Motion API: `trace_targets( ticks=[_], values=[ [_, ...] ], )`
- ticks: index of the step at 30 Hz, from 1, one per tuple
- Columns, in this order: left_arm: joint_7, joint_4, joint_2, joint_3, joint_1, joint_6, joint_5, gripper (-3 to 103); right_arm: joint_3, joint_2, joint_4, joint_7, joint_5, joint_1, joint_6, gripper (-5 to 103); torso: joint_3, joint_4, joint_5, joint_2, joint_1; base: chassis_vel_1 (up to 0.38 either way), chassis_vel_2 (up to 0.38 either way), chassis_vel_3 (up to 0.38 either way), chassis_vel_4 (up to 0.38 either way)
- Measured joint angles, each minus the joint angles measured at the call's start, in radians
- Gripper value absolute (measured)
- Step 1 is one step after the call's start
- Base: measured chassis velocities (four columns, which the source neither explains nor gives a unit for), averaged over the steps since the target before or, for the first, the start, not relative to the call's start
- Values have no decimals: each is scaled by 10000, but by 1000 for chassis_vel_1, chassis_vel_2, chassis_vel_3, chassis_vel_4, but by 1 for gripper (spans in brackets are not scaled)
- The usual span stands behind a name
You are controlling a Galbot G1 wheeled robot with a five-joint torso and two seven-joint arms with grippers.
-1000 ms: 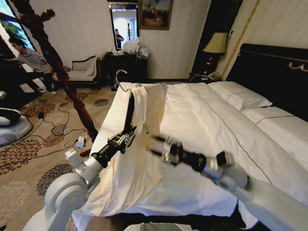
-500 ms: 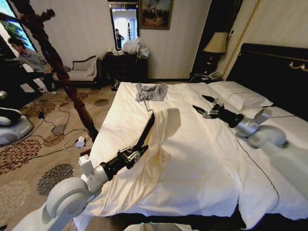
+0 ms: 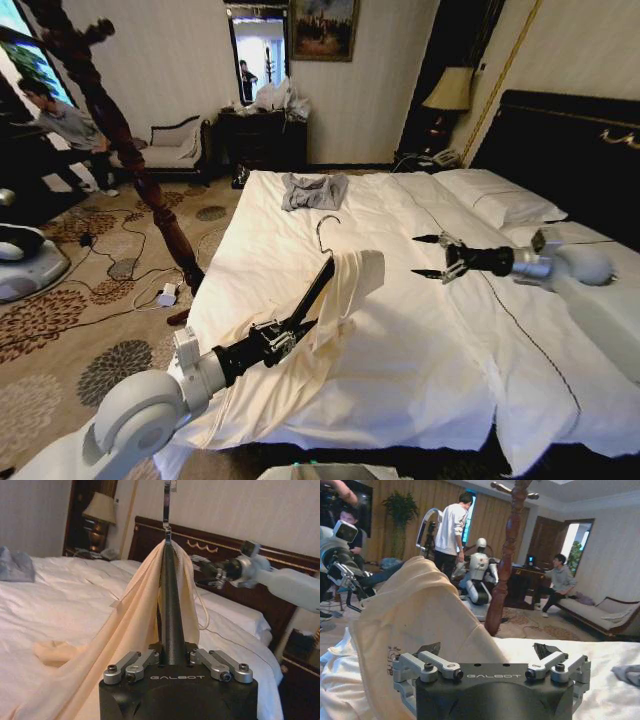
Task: Pick up the clothes from the bed and hang them on the clothes hanger.
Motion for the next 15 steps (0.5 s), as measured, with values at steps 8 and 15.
trace_targets(
  ticks=[8,15],
  values=[
    [71,5,265,-52,-341,194,-519,20,-2271,1451,-934,-1513,-871,2249,101,100,0,-2,0,0,0,0,0,0,0],
    [60,9,283,-75,-346,196,-509,20,-3156,2313,-1750,-3033,-1334,3599,2,98,0,4,-2,0,0,0,0,0,0]
  ],
)
